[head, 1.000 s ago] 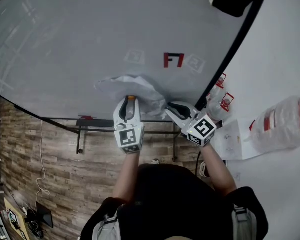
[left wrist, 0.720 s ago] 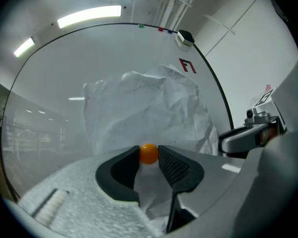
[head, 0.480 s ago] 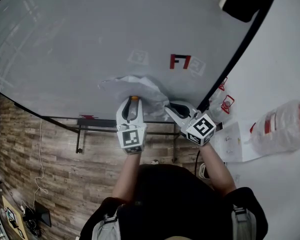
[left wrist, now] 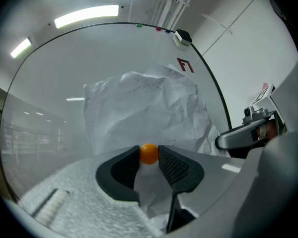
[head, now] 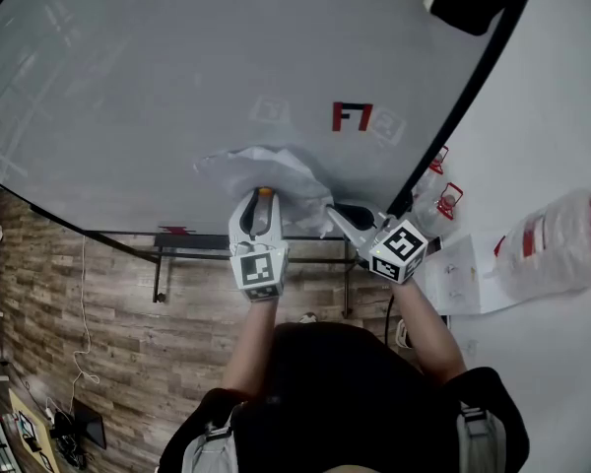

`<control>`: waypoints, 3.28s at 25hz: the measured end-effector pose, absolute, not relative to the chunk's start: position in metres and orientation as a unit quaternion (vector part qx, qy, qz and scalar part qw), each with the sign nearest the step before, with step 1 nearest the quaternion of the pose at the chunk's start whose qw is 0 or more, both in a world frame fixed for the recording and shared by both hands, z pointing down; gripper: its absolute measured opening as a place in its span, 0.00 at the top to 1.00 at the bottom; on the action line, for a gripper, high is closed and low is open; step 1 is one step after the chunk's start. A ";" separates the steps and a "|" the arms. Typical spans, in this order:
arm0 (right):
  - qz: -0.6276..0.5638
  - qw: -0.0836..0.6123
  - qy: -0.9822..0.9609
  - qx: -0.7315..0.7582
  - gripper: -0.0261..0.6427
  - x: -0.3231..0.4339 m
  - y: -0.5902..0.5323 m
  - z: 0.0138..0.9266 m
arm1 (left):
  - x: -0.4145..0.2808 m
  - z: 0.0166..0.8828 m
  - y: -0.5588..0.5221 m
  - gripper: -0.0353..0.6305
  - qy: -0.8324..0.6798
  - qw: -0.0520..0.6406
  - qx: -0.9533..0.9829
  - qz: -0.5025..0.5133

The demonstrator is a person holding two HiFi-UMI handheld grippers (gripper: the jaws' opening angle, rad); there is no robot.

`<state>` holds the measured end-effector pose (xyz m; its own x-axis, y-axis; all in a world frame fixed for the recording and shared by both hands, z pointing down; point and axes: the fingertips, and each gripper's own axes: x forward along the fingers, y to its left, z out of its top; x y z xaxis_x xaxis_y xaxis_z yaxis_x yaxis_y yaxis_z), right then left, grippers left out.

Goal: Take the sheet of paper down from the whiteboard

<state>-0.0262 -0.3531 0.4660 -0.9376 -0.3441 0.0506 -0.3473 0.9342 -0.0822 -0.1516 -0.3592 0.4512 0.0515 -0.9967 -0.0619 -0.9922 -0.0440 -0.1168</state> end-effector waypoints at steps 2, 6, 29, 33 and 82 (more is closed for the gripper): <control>0.049 0.015 -0.983 0.175 0.96 -0.026 -0.351 0.465 | -0.151 0.452 -0.356 0.75 0.688 0.063 -0.723 -0.019; 0.060 0.009 -0.983 0.175 0.95 -0.026 -0.346 0.465 | -0.148 0.451 -0.344 0.75 0.686 0.040 -0.726 -0.012; 0.175 -0.036 -0.973 0.148 0.95 -0.018 -0.258 0.477 | -0.158 0.476 -0.225 0.75 0.720 0.034 -0.691 -0.053; 0.183 -0.042 -0.970 0.154 0.95 -0.010 -0.243 0.478 | -0.157 0.477 -0.200 0.75 0.729 0.031 -0.682 -0.057; 0.165 0.026 -0.976 0.137 0.95 0.032 -0.138 0.524 | -0.105 0.484 -0.102 0.75 0.725 -0.005 -0.688 -0.043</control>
